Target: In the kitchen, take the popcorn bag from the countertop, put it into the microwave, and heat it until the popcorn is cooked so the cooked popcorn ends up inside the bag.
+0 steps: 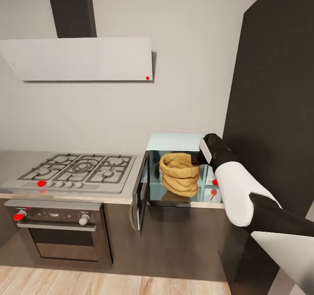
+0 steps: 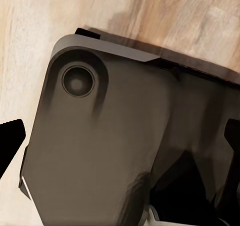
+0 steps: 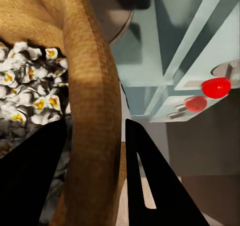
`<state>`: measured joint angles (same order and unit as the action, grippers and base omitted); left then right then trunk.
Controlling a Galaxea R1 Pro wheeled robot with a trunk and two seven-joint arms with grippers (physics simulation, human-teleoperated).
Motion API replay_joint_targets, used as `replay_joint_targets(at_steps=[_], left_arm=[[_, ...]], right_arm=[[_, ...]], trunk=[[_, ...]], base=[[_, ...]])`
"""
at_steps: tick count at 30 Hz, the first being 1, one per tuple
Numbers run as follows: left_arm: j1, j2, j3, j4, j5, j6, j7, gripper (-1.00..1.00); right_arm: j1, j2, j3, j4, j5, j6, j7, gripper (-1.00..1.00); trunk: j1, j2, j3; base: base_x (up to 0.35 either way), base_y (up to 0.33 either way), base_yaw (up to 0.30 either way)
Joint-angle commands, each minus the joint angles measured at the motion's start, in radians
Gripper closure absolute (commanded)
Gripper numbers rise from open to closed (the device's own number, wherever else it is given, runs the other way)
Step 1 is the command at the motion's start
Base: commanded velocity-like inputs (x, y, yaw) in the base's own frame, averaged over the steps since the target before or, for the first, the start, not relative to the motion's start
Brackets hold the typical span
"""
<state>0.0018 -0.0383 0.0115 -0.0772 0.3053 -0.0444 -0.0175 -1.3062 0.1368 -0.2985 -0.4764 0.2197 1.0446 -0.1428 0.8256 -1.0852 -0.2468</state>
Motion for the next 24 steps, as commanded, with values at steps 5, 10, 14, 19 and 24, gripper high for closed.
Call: replay_joint_targets(at_steps=[5,10,14,19,24], left_arm=[[0.001,0.000,0.001,-0.001,0.005,-0.002,-0.002,-1.00],[0.000,0.000,0.001,-0.001,0.005,-0.002,-0.002,-1.00],[0.000,0.000,0.001,-0.001,0.005,-0.002,-0.002,-1.00],[0.000,0.000,0.001,-0.001,0.006,-0.002,-0.002,-1.00],[0.000,-0.001,0.002,-0.001,0.006,-0.002,-0.001,-1.00]], right_arm=[[-0.001,0.001,-0.008,0.002,0.003,0.003,0.000,1.00],[-0.001,0.001,-0.008,0.010,0.002,0.003,0.001,1.00],[-0.001,0.001,-0.008,0.034,0.005,0.003,0.003,1.00],[-0.001,0.003,-0.008,0.039,-0.001,-0.093,0.003,1.00],[-0.001,0.001,-0.009,0.039,0.000,-0.110,0.003,1.00]], trunk=[[0.000,-0.001,-0.001],[0.000,-0.001,-0.001],[0.000,-0.001,-0.001],[0.000,-0.001,-0.001],[0.000,-0.001,-0.001]], base=[[0.000,0.000,0.000],[0.000,0.000,0.000],[0.000,0.000,0.000],[0.000,0.000,0.000],[0.000,0.000,0.000]])
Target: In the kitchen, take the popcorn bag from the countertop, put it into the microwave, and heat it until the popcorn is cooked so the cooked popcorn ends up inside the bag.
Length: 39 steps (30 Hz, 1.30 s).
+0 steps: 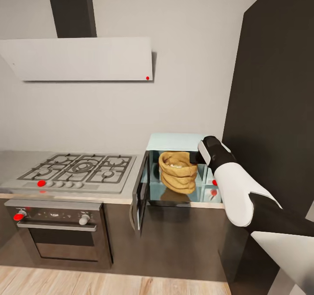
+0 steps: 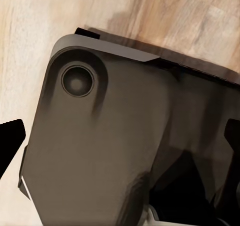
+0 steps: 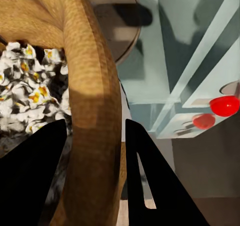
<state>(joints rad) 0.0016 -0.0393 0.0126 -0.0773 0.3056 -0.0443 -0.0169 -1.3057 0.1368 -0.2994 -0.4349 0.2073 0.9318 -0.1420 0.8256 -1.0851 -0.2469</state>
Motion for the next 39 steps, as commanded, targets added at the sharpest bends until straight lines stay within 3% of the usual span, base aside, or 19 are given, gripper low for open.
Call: replay_joint_targets(at_steps=[1,15,29,39], left_arm=[[0.000,0.000,0.001,-0.001,0.006,-0.002,-0.002,-1.00],[0.000,0.001,0.000,-0.001,0.005,-0.002,-0.002,-1.00],[0.000,0.001,0.000,-0.001,0.006,-0.002,-0.002,-1.00],[0.000,0.001,0.000,-0.001,0.006,-0.002,-0.002,-1.00]], right_arm=[[-0.001,0.001,-0.008,-0.002,0.013,0.003,0.002,1.00],[-0.001,0.000,-0.007,-0.001,0.014,0.004,-0.002,1.00],[-0.001,-0.002,-0.007,0.018,0.016,0.004,-0.002,1.00],[-0.001,-0.002,-0.007,0.019,0.015,0.004,-0.002,1.00]], trunk=[[0.000,-0.001,-0.001],[0.000,-0.001,-0.001],[0.000,-0.001,-0.001],[0.000,-0.001,-0.001]], base=[[0.015,0.000,0.000],[0.154,0.000,0.000],[0.020,0.000,0.000],[0.234,0.000,0.000]])
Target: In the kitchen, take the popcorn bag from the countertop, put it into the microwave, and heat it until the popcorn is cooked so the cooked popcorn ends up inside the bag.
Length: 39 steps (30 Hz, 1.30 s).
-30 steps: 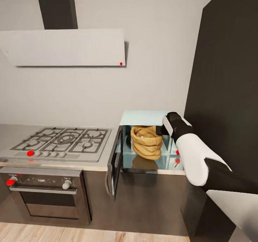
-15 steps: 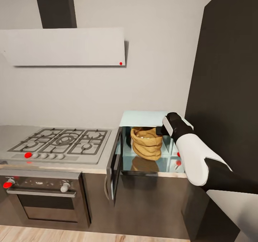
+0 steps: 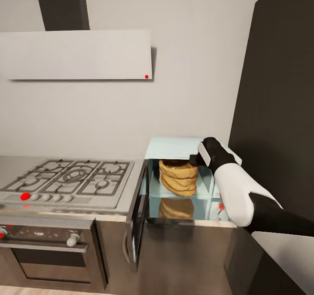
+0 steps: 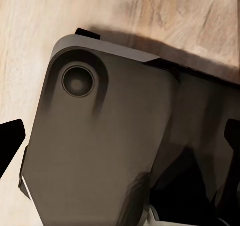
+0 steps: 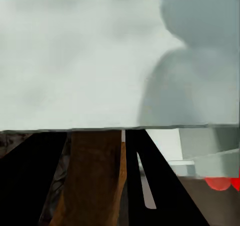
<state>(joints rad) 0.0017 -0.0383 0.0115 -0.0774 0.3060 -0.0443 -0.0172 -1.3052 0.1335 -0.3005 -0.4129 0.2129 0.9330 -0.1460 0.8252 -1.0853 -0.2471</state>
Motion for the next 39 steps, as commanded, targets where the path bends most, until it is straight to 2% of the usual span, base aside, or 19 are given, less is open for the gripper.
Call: replay_joint_targets(at_steps=[1,21,22,31,35,39], left_arm=[[0.000,0.000,0.001,-0.001,0.005,-0.002,-0.002,-1.00],[0.001,0.000,0.001,-0.001,0.005,-0.002,-0.002,-1.00],[0.000,0.000,0.001,-0.001,0.005,-0.002,-0.002,-1.00],[0.000,0.000,0.001,-0.001,0.005,-0.002,-0.002,-1.00],[0.000,-0.001,0.001,-0.001,0.005,-0.002,-0.002,-1.00],[0.000,-0.003,0.002,-0.001,0.004,-0.003,-0.002,-1.00]], right_arm=[[-0.002,0.001,-0.006,-0.003,0.010,0.003,0.002,1.00],[-0.002,0.001,-0.006,-0.003,0.010,0.013,0.002,1.00],[-0.002,0.001,-0.006,-0.003,0.010,0.013,0.002,-1.00],[-0.002,0.001,-0.006,-0.003,0.011,0.019,0.003,-1.00],[-0.002,0.001,-0.006,-0.010,0.011,0.093,0.006,-1.00],[-0.002,0.002,-0.005,-0.011,0.011,0.106,0.009,-1.00]], trunk=[[0.000,-0.001,-0.001],[0.000,-0.001,-0.001],[0.000,-0.001,-0.001],[0.000,-0.001,-0.001],[0.000,-0.001,-0.001],[0.000,-0.001,-0.001]], base=[[0.235,0.000,0.000],[0.033,0.000,0.000],[0.000,0.000,0.000],[0.000,0.000,0.000],[-0.001,0.000,0.000],[-0.218,0.000,0.000]])
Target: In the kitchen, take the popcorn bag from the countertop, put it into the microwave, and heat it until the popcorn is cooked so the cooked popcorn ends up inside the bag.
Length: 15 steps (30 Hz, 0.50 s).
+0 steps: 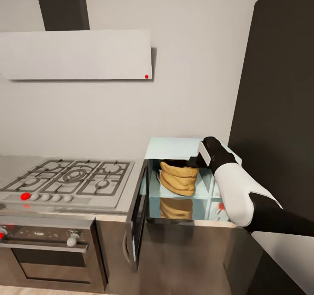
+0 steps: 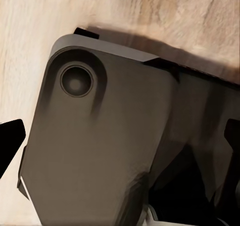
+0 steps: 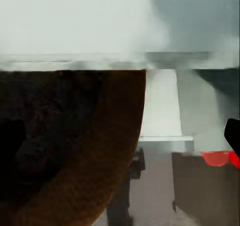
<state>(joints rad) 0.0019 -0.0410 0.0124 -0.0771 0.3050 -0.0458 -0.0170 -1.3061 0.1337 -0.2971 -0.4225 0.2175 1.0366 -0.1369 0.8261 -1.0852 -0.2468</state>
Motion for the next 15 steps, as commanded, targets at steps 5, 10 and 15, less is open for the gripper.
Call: replay_joint_targets(at_steps=[5,10,15], left_arm=[[0.000,0.000,0.001,-0.001,0.005,-0.002,-0.002,-1.00],[0.000,0.000,0.001,-0.001,0.005,-0.002,-0.001,-1.00],[0.000,0.000,0.001,0.000,0.005,-0.002,-0.001,-1.00]], right_arm=[[-0.001,0.003,-0.009,-0.008,0.007,-0.010,-0.001,-1.00],[-0.001,0.004,-0.012,-0.064,-0.002,-0.128,0.027,-1.00],[-0.001,0.004,-0.014,-0.011,0.007,-0.195,0.073,-1.00]], trunk=[[0.000,-0.001,-0.001],[0.000,-0.001,-0.001],[0.000,-0.001,-0.001]], base=[[-0.338,0.000,0.000],[-0.346,0.000,0.000],[-0.268,0.000,0.000]])
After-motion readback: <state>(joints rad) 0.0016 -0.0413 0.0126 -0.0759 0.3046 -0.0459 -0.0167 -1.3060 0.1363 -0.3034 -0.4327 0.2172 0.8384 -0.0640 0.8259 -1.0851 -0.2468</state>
